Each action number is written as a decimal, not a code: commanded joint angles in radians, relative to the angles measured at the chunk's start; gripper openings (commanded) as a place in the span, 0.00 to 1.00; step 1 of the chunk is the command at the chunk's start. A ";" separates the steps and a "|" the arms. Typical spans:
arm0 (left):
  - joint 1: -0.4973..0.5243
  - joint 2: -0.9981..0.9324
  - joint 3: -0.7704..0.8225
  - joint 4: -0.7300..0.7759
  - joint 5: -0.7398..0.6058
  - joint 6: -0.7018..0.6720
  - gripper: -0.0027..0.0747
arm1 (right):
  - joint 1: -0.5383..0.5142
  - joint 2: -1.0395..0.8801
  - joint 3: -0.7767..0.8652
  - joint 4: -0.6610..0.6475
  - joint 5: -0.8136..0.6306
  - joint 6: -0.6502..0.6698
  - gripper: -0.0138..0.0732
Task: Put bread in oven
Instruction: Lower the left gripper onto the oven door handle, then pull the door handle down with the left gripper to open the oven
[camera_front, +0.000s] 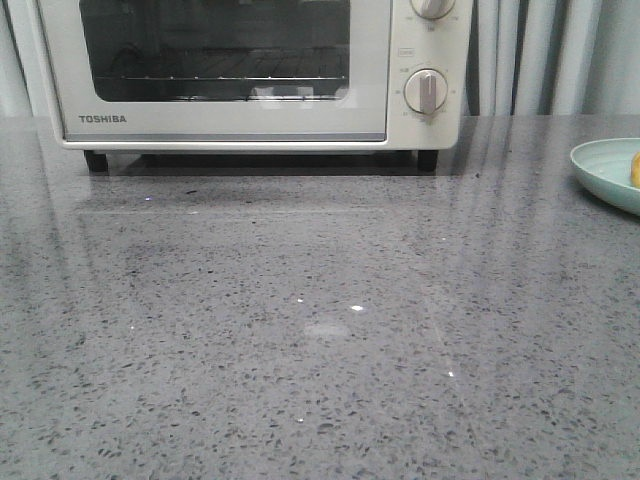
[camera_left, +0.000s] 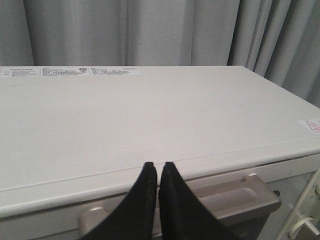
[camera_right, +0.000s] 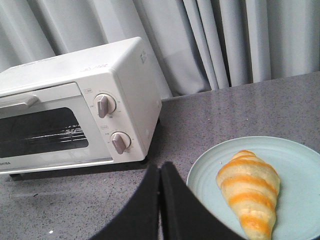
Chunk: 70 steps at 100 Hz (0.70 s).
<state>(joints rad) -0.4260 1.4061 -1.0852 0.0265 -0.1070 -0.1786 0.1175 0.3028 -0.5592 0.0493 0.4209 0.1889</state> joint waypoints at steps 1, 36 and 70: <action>-0.010 -0.014 -0.036 -0.008 -0.092 -0.007 0.01 | 0.002 0.019 -0.037 -0.009 -0.073 -0.012 0.08; -0.010 0.055 -0.036 -0.008 -0.111 -0.007 0.01 | 0.002 0.019 -0.037 -0.009 -0.092 -0.012 0.08; -0.015 0.056 -0.031 -0.014 0.086 -0.007 0.01 | 0.002 0.019 -0.037 -0.009 -0.094 -0.012 0.08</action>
<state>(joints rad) -0.4298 1.4854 -1.0996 0.0265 -0.0929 -0.1786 0.1175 0.3028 -0.5592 0.0493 0.4136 0.1889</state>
